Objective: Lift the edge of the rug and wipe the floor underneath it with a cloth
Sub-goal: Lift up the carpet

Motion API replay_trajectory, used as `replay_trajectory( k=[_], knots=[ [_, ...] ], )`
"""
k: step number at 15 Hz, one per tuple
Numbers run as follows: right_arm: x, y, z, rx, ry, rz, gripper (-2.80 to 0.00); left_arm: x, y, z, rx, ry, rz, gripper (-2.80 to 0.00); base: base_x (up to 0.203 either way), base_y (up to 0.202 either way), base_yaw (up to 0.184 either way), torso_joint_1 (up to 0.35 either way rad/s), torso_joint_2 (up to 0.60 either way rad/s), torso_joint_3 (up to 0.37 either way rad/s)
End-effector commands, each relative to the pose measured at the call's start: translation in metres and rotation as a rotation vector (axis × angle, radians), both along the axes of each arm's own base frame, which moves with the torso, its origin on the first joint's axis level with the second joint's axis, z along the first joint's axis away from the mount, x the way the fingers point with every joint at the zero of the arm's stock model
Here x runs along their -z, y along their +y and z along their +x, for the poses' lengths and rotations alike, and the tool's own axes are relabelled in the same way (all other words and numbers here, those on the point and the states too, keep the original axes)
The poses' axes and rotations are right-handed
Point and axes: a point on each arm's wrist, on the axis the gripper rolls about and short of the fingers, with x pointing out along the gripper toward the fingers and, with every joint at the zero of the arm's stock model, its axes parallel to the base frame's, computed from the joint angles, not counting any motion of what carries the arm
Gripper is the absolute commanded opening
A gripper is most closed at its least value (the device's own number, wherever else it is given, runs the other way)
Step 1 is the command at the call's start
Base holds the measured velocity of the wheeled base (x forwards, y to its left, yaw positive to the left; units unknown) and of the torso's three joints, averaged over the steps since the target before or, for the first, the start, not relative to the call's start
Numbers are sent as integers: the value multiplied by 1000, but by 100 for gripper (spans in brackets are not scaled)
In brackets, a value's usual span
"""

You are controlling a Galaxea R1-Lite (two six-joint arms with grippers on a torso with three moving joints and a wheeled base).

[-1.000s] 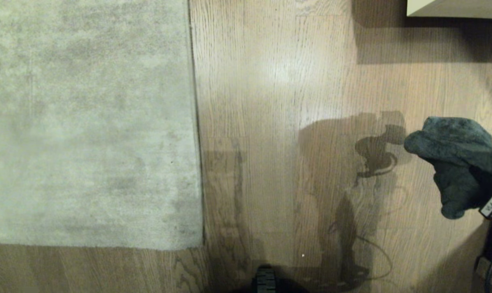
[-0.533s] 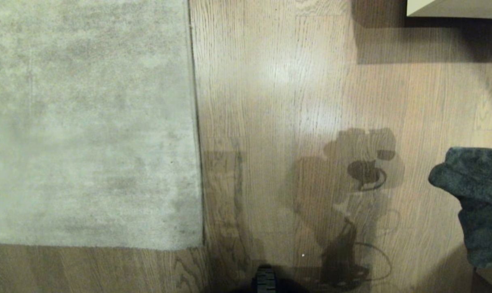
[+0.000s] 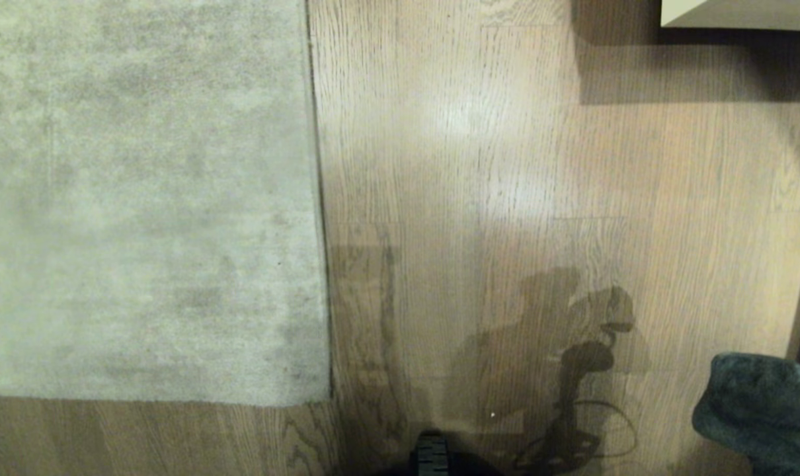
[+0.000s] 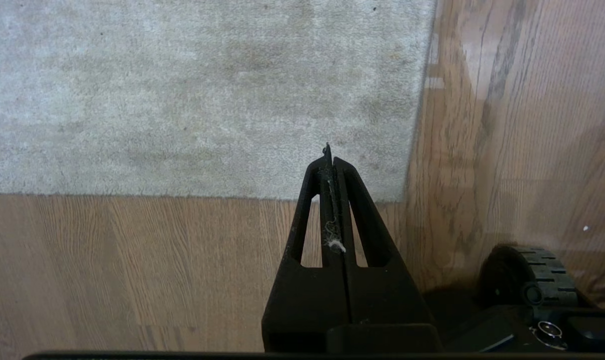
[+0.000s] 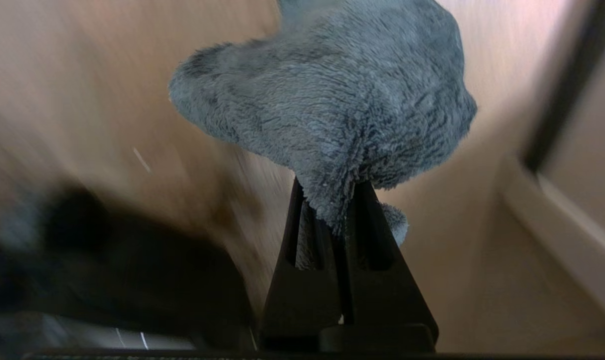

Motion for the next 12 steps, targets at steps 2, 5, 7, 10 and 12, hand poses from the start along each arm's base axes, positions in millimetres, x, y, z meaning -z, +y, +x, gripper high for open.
replay_trajectory(
  k=[2, 5, 7, 10, 12],
  knots=[
    [7, 0, -3, 12, 57, -12, -280, 0, 0, 0, 0, 0, 0, -280, 0, 0, 0, 0, 0, 0],
    [7, 0, -3, 26, 52, 34, -280, 0, 0, 0, -1, 2, 0, -280, 0, 0, 0, 0, 0, 0],
    [7, 0, -3, 31, 51, 46, -280, 0, 0, 0, -1, 1, -1, -280, 0, 0, 0, 0, 0, 0],
    [7, 0, -3, 31, 51, 46, -280, 0, 0, 0, -1, 0, 0, -280, 0, 0, 0, 0, 0, 0],
    [7, 0, -3, 15, 51, 45, -280, 0, 0, 0, -1, 2, 0, -280, 0, 0, 0, 0, 0, 0]
  ],
)
